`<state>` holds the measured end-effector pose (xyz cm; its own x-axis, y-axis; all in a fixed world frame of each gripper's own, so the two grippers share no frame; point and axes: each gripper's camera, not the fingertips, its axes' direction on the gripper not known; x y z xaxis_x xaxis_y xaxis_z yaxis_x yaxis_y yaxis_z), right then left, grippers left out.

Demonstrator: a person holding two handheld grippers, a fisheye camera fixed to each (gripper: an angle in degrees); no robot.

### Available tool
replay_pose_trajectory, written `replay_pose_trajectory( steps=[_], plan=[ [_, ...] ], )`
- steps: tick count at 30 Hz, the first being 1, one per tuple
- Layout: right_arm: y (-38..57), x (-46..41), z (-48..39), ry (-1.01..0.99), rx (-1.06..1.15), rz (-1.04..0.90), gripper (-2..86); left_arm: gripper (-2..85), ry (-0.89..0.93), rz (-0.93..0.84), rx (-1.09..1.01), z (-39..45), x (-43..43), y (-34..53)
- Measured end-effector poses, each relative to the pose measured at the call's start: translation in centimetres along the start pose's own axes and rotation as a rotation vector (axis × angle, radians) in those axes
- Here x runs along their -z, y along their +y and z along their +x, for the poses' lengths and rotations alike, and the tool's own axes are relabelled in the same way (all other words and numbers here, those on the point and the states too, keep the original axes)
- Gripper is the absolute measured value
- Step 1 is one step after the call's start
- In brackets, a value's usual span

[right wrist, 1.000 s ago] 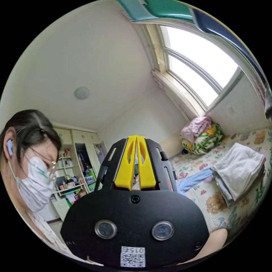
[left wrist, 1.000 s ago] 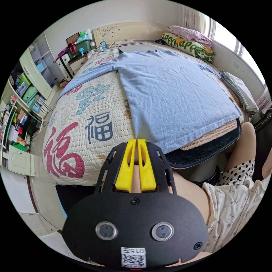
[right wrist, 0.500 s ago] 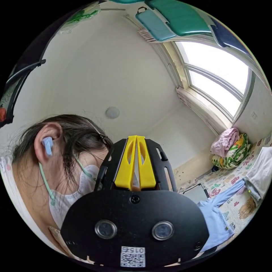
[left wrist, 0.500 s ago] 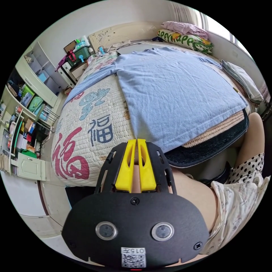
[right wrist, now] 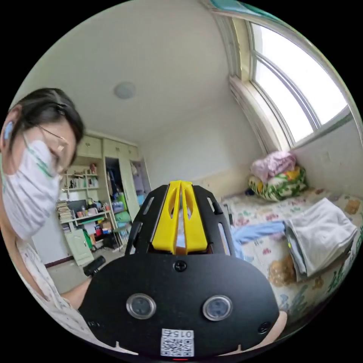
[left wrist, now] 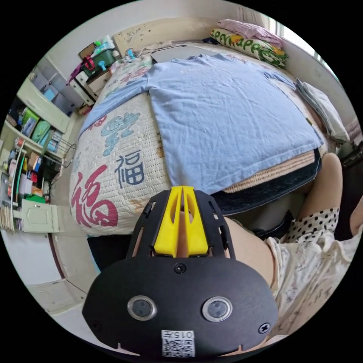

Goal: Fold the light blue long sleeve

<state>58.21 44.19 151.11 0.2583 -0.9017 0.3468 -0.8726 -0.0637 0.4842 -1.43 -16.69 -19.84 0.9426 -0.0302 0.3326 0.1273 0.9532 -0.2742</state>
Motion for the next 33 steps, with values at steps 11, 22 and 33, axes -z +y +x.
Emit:
replay_pose_trajectory(
  steps=[11,22,33],
  plan=[
    [-30.1,-30.6,27.4,0.141,-0.666,-0.474,9.9,0.3,-0.055,0.318,-0.223,2.5,5.8,-5.0],
    [-57.9,-63.8,39.5,0.344,-0.936,-0.519,11.3,1.4,0.435,0.309,-0.510,5.4,-6.1,-19.9],
    [-73.2,-78.7,35.6,0.621,-0.892,-0.394,5.0,1.6,0.537,0.263,-0.496,0.0,-10.4,-21.8]
  ],
)
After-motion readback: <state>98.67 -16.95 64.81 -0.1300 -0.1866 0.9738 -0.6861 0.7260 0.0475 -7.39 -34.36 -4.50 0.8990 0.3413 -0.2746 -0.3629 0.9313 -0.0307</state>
